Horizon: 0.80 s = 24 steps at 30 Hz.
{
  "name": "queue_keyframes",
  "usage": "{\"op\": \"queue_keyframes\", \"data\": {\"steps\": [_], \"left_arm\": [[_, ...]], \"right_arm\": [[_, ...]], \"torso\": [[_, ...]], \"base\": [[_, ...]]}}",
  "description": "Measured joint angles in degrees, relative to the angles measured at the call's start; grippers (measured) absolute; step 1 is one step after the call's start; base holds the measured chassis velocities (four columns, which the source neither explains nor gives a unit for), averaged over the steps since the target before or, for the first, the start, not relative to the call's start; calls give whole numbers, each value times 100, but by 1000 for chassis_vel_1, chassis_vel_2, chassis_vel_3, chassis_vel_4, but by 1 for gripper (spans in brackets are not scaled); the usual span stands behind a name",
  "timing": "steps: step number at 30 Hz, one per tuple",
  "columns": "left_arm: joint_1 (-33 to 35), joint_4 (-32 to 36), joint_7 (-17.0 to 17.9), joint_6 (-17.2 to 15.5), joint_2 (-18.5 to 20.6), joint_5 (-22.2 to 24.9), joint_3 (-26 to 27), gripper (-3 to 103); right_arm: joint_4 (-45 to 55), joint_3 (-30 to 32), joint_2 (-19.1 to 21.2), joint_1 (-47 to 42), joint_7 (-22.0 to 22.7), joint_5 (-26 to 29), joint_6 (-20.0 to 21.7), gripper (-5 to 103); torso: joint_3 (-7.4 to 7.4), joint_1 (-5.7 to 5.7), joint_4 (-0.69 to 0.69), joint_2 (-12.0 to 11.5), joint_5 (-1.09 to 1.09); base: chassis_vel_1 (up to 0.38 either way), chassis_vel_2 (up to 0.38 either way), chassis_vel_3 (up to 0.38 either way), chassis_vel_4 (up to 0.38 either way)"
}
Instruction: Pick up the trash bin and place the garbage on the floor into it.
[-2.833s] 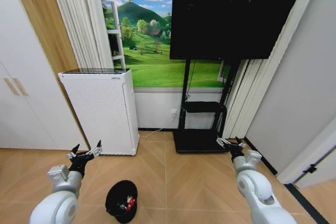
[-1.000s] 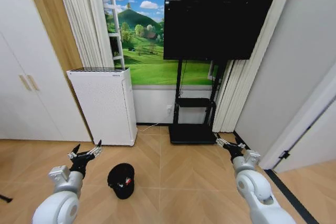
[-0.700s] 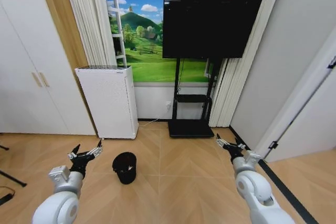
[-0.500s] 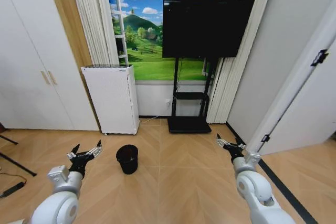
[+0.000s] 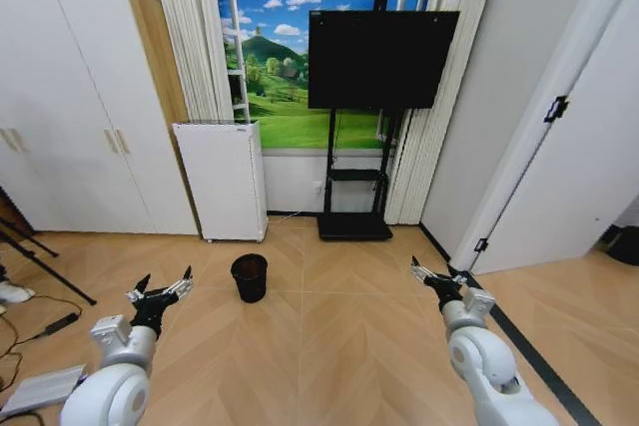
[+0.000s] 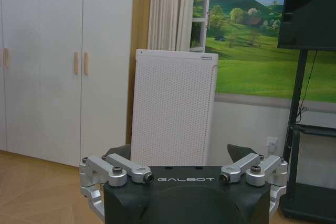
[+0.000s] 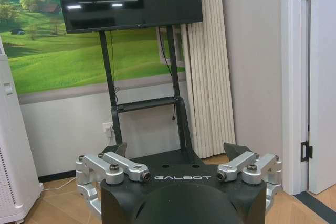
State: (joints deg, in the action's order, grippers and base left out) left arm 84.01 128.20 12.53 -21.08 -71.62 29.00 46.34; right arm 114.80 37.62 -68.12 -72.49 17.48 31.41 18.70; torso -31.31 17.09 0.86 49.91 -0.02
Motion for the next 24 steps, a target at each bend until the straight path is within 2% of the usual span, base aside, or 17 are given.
{"op": "queue_keyframes", "data": {"steps": [24], "left_arm": [[34,15,7,23,-42,-8,18,100]], "right_arm": [[17,50,-55,-75,-97,-108,56,100]], "torso": [[0,2,0,-3,2]], "base": [[18,2,-16,-4]]}}
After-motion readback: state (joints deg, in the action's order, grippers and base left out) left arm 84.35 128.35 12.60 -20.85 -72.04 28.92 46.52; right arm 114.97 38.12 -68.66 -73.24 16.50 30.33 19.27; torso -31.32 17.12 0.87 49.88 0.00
